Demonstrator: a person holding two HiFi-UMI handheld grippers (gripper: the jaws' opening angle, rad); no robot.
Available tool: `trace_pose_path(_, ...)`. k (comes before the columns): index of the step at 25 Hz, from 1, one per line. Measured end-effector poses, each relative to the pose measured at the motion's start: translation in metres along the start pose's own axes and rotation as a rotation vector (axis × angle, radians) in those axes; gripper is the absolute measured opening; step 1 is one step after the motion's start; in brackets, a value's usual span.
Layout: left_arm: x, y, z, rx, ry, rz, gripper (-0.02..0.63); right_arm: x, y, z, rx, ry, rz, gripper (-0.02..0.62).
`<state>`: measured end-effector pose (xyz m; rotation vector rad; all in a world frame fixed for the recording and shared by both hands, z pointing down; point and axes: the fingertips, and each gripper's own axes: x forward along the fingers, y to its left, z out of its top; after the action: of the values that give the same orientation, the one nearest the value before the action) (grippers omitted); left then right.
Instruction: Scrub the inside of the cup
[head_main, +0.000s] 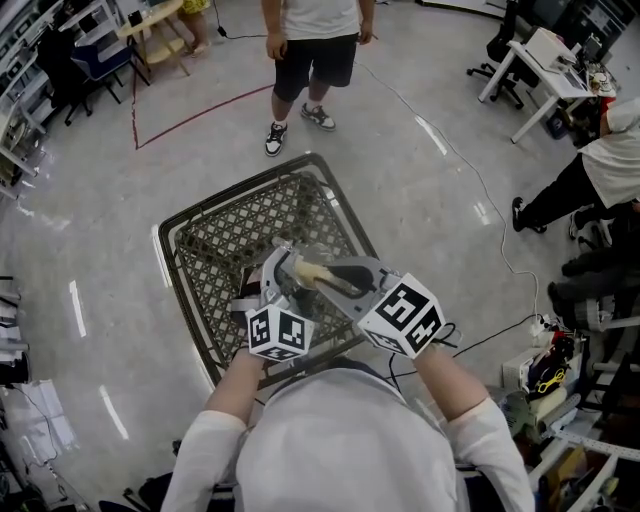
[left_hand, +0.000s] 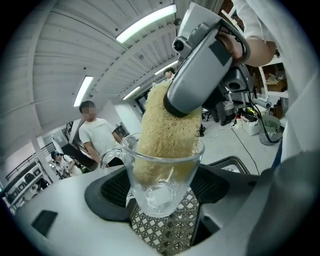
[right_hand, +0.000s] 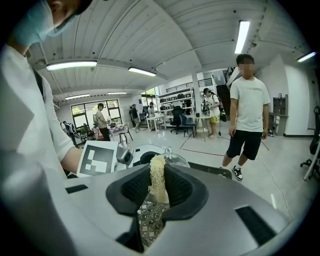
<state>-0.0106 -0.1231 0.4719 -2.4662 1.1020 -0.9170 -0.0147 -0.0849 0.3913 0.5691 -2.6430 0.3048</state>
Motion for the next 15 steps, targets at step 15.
trace_pose_path(15,0.0,0.0,-0.003,-0.143,-0.059,-0.008,0.357,-0.019,-0.039,-0.005,0.153,-0.129,-0.147,0.089)
